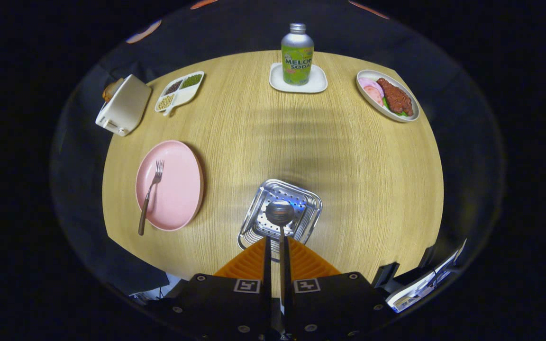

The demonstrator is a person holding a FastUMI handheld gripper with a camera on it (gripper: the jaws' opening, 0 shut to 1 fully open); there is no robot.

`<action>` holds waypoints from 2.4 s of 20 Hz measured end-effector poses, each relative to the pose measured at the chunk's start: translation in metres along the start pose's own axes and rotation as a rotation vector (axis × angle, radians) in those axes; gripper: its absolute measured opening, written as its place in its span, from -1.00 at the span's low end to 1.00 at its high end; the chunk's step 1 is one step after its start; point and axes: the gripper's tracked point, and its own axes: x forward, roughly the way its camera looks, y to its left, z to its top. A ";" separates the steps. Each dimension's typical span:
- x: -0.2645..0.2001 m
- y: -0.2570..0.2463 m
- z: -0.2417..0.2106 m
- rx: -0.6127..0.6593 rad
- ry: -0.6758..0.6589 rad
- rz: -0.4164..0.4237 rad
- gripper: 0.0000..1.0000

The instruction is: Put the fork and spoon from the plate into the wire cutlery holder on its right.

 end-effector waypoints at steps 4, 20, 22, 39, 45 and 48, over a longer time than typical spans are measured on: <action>-0.020 0.006 0.042 0.008 -0.251 -0.021 -0.66; -0.141 0.100 0.137 0.002 -0.998 0.008 0.81; -0.156 0.116 0.146 -0.011 -1.077 0.016 0.85; -0.120 0.260 0.142 -0.159 -1.028 0.129 0.90; -0.033 0.273 0.107 -0.184 -0.700 0.099 0.92; 0.007 0.272 0.081 -0.181 -0.546 0.079 0.92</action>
